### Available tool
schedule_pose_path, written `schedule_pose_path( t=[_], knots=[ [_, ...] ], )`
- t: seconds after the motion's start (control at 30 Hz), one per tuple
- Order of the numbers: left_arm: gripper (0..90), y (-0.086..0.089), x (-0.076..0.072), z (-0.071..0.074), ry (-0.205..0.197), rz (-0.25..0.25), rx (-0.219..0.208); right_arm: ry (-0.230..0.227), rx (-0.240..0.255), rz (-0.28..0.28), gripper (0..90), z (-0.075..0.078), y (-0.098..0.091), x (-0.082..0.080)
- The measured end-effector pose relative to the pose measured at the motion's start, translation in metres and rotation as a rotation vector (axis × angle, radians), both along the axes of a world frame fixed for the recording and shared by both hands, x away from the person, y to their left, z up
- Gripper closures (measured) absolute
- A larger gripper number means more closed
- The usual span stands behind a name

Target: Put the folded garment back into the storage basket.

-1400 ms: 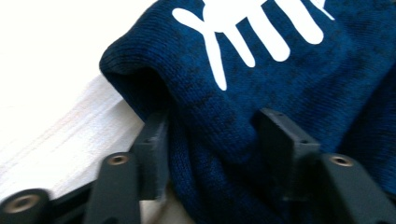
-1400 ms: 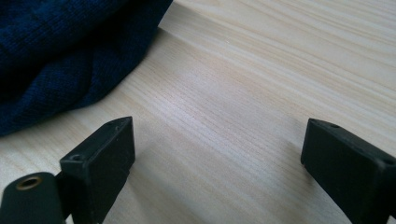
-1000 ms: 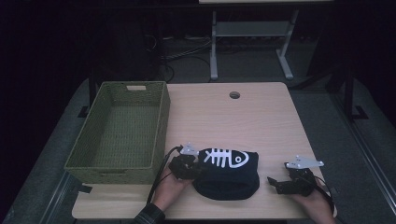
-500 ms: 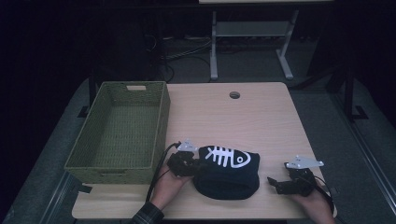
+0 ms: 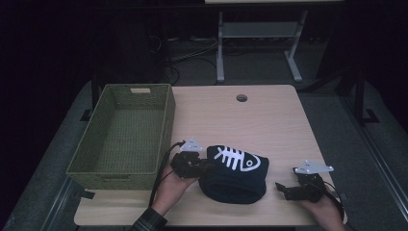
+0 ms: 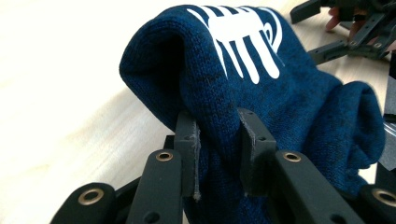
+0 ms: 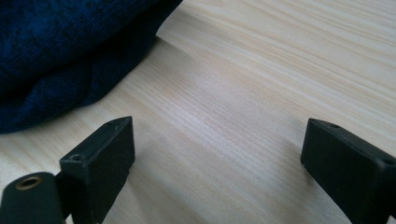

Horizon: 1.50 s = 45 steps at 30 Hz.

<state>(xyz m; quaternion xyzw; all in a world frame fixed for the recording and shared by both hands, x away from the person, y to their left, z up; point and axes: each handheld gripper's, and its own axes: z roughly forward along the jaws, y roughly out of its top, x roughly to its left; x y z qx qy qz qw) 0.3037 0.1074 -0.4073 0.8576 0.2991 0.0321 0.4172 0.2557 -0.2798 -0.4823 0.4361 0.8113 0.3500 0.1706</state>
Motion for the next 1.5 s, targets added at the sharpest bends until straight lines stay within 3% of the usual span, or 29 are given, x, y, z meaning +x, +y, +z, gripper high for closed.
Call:
schedule_pose_path(
  t=[0.6,0.9,1.17,1.5],
  knots=[
    [72.3,-0.002,0.013,0.032,-0.024,-0.059,-0.048,-0.001,0.001,0.001,9.5,0.000,0.000,0.000],
    [72.6,0.005,0.025,0.060,-0.063,-0.076,-0.084,-0.001,0.002,0.001,9.5,0.000,0.000,0.000],
    [72.6,0.009,0.031,0.074,-0.078,-0.101,-0.104,0.000,0.001,0.001,9.5,0.000,0.000,0.000],
    [72.6,0.032,0.034,0.088,-0.108,-0.081,-0.138,0.000,0.002,0.001,9.5,0.000,0.000,0.000]
  ],
)
